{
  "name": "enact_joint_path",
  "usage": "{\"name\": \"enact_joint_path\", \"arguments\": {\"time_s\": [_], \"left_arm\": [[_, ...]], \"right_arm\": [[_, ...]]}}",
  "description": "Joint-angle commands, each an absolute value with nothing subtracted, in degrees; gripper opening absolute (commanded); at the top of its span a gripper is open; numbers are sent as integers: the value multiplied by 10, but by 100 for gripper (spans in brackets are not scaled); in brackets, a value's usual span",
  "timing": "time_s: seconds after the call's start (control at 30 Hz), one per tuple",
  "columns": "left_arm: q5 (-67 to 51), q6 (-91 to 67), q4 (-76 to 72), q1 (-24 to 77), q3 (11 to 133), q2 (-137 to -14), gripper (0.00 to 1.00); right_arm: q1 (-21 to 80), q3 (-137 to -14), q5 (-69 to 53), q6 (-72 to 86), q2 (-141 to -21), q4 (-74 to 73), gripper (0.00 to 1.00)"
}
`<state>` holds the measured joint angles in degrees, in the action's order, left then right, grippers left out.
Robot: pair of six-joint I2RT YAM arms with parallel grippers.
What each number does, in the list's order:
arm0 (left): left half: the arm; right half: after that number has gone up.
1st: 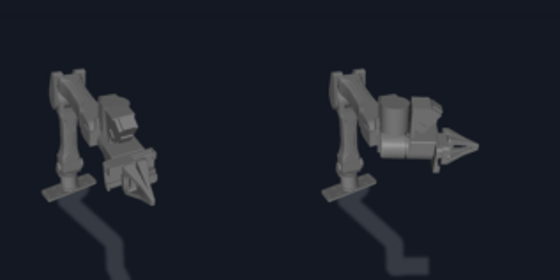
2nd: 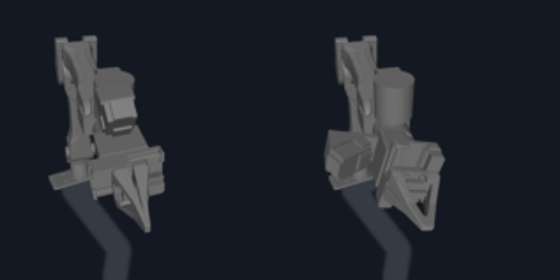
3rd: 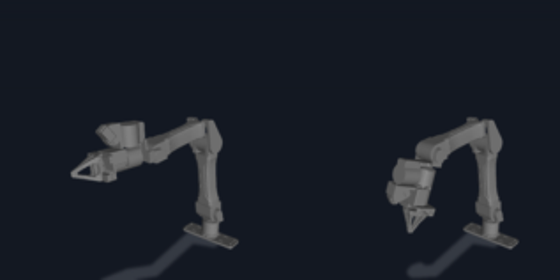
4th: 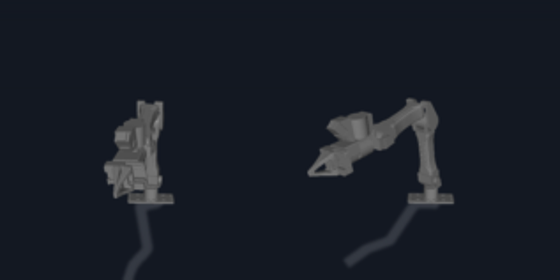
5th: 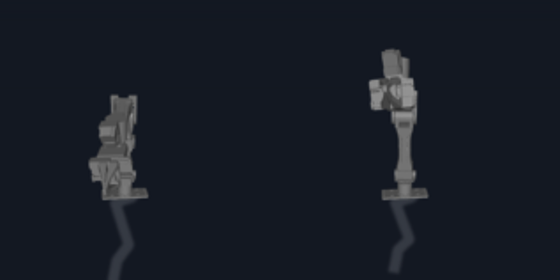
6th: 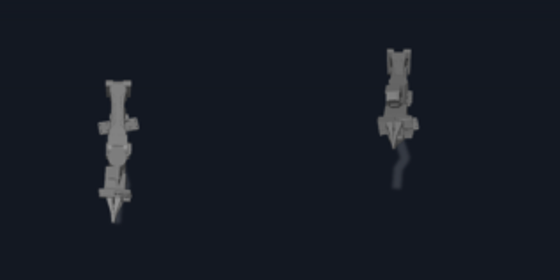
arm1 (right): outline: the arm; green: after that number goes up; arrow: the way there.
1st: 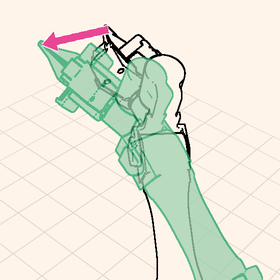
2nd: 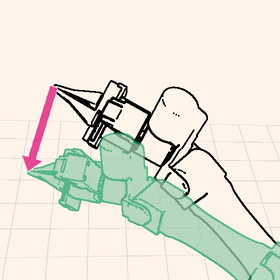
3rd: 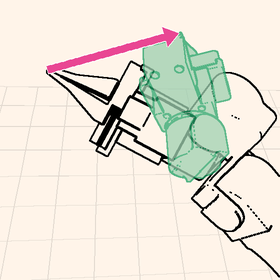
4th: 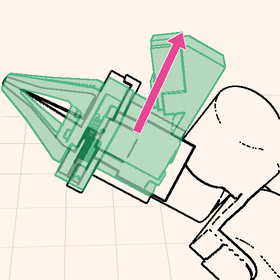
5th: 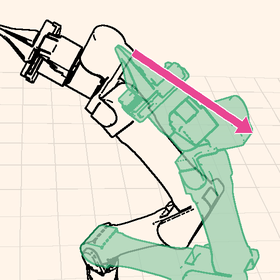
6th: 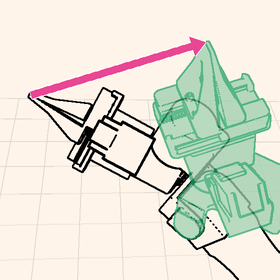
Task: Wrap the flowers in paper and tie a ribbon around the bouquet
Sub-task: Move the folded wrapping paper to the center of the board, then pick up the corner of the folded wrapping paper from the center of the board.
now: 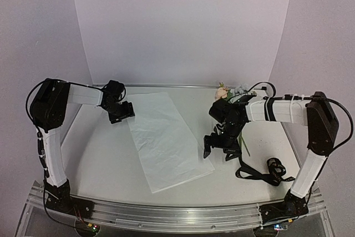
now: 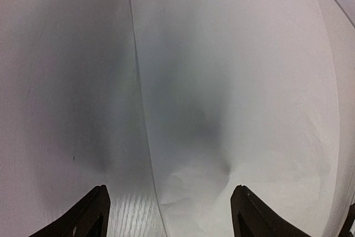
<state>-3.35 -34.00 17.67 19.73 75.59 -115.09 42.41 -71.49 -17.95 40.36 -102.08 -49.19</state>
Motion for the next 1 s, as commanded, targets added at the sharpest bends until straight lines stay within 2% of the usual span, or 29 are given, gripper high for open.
{"name": "enact_joint_path", "arguments": {"time_s": [0.0, 0.13, 0.27, 0.53, 0.77, 0.97], "left_arm": [[-48, -305, 170, 186, 801, -1192, 73], [-80, -276, 160, 184, 832, -1228, 62], [-132, -254, 152, 184, 864, -1262, 45], [-199, -266, 132, 190, 866, -1274, 19], [-207, -287, 113, 214, 837, -1267, 12], [-210, -314, 92, 220, 816, -1268, 10]], "right_arm": [[423, -744, -184, 403, -1041, -484, 96], [423, -748, -184, 408, -1055, -469, 97], [423, -744, -190, 425, -1064, -453, 97], [423, -656, -206, 531, -1057, -338, 96], [425, -608, -208, 591, -1068, -261, 92], [427, -593, -231, 661, -1078, -183, 78]]}}
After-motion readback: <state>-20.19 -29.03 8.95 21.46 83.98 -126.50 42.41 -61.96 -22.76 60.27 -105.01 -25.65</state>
